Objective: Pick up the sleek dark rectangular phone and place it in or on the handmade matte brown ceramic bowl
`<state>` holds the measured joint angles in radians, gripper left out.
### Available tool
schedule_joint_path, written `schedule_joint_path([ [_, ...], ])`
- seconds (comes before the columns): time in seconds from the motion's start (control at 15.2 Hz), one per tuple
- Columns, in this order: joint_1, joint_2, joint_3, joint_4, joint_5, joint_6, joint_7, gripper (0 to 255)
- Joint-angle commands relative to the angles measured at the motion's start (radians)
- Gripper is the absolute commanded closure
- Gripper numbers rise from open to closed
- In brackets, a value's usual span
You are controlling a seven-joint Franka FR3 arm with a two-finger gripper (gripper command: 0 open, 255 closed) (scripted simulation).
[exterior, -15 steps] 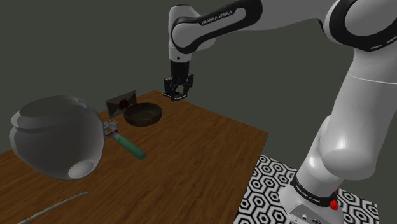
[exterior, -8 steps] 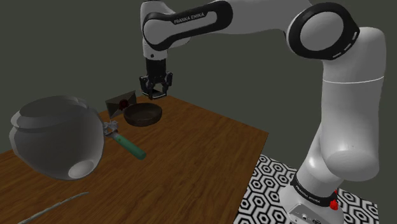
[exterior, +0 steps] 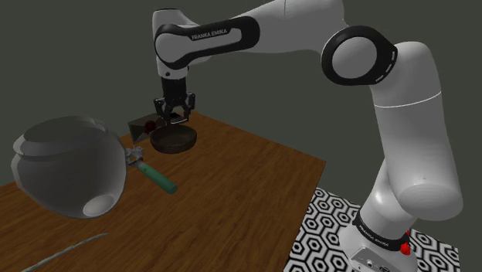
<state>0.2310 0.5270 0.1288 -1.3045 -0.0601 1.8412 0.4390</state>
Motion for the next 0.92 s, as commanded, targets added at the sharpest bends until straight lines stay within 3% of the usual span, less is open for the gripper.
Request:
schedule_joint_path([
  [0.0, -0.001, 0.001, 0.0, -0.027, 0.0, 0.028, 0.0, 255],
  [0.53, -0.003, 0.023, -0.003, -0.108, -0.004, 0.132, 0.003, 255],
  [0.86, -0.003, 0.023, -0.003, -0.108, -0.004, 0.132, 0.003, 255],
])
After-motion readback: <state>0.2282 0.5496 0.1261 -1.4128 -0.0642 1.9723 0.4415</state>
